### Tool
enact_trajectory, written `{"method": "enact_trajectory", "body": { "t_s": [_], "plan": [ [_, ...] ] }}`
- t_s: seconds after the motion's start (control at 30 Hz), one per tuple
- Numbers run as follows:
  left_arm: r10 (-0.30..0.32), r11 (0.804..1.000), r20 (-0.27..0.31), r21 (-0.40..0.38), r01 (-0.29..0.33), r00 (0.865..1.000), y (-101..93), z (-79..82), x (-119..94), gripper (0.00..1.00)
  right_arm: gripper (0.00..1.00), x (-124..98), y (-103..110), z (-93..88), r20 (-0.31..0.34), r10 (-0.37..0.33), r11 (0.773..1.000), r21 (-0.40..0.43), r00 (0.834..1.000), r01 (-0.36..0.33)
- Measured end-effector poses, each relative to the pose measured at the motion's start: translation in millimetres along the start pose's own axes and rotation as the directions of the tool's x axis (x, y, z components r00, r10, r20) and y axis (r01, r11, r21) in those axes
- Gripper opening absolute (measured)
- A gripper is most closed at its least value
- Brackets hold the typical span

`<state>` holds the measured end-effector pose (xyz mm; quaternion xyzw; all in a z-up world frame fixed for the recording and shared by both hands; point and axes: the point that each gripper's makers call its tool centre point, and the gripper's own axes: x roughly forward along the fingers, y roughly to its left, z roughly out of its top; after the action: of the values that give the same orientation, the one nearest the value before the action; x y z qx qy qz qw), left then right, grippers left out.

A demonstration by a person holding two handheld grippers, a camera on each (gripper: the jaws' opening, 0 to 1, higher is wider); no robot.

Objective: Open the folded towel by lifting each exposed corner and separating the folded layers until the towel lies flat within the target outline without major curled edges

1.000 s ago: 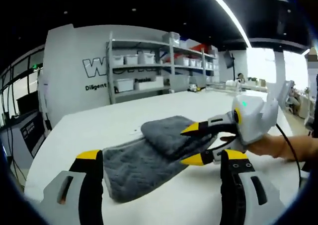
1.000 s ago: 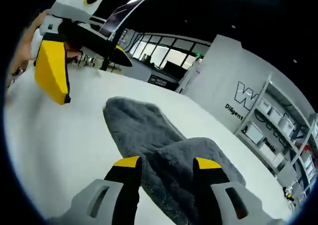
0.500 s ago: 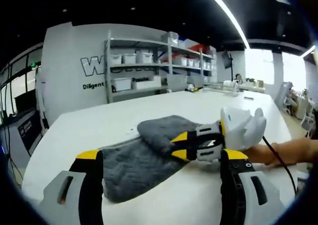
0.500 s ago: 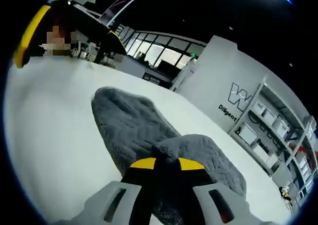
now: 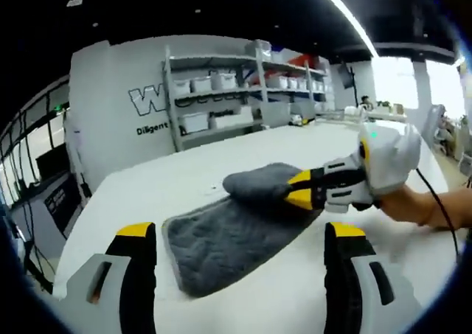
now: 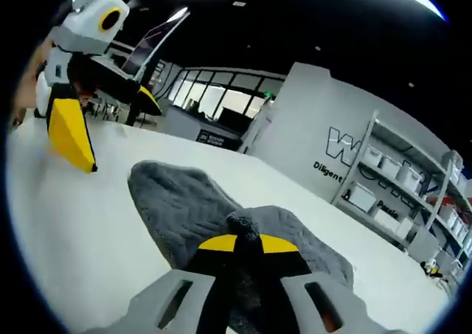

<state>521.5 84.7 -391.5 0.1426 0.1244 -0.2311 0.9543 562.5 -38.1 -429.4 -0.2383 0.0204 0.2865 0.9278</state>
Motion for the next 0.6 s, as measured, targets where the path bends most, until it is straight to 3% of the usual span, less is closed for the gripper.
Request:
{"method": "enact_trajectory", "body": {
  "t_s": [0.07,0.17,0.23,0.33,0.4,0.5,0.6],
  "plan": [
    [-0.017,1.0,0.005,-0.007,0.017,1.0,-3.8,0.3,0,0.95,0.05,-5,-8,4.2,0.016,-0.019,1.0,0.02,1.0,0.019],
    [-0.109,0.99,0.042,-0.084,0.112,0.993,-17.5,1.8,4,0.95,0.05,-13,-23,12.4,0.047,-0.053,0.995,0.083,0.997,0.049],
    [-0.134,0.984,0.047,-0.114,0.138,0.99,-20.0,-0.3,6,0.94,0.05,-21,-35,15.6,0.06,-0.071,0.993,0.102,0.996,0.065],
    [-0.144,0.98,0.038,-0.129,0.148,0.989,-19.3,-6.9,10,0.94,0.05,-33,-56,18.2,0.086,-0.116,0.982,0.162,0.99,0.101],
    [-0.15,0.977,0.03,-0.147,0.153,0.988,-18.3,-11.1,13,0.94,0.05,-43,-81,21.2,0.107,-0.173,0.966,0.212,0.979,0.147],
    [-0.151,0.976,0.006,-0.155,0.15,0.989,-18.8,-18.9,16,0.94,0.04,-55,-108,17.6,0.1,-0.217,0.954,0.233,0.971,0.189],
    [-0.14,0.979,-0.014,-0.151,0.136,0.99,-16.7,-23.3,18,0.94,0.04,-67,-131,11.6,0.1,-0.261,0.927,0.303,0.96,0.22]
  ]
}}
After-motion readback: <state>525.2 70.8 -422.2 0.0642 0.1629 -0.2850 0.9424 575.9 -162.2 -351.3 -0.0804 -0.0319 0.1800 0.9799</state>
